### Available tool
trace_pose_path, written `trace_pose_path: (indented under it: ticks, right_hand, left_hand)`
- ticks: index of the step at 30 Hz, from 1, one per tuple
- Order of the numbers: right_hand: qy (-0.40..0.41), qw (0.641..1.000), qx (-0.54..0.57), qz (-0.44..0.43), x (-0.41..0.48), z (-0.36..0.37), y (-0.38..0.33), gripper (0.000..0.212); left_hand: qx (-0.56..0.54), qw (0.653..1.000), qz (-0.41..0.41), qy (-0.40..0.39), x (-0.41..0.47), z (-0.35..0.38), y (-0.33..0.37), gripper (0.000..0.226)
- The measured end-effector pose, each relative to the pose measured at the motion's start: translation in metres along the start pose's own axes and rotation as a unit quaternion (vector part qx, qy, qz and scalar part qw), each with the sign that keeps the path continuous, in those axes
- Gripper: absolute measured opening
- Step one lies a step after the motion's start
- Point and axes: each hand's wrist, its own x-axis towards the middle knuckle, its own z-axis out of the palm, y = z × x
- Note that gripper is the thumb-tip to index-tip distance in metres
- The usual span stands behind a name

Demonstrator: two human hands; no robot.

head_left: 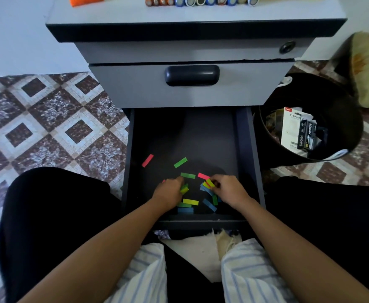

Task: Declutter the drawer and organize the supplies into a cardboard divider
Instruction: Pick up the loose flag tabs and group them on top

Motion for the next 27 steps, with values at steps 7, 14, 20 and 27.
trace_pose_path:
  ticks: [7,14,20,27]
  right_hand:
    - [0.001,0.994,-0.109,-0.017,0.002,0.007,-0.003,0.021]
    - [0.007,0.994,-0.105,-0.009,0.002,0.009,-0.003,0.02]
    - [-0.001,0.995,-0.1,0.015,0.002,0.009,-0.006,0.024]
    - [0.022,0.998,0.033,0.056,0.001,0.007,-0.002,0.022]
  left_hand:
    - [-0.023,1.0,0.008,-0.018,-0.001,-0.003,-0.001,0.025]
    - [-0.037,0.997,0.07,-0.022,0.0,-0.014,0.004,0.02]
    - [0.089,0.985,0.134,-0.06,-0.004,-0.005,0.012,0.029]
    - [0.16,0.973,0.154,-0.055,-0.003,0.0,0.015,0.027]
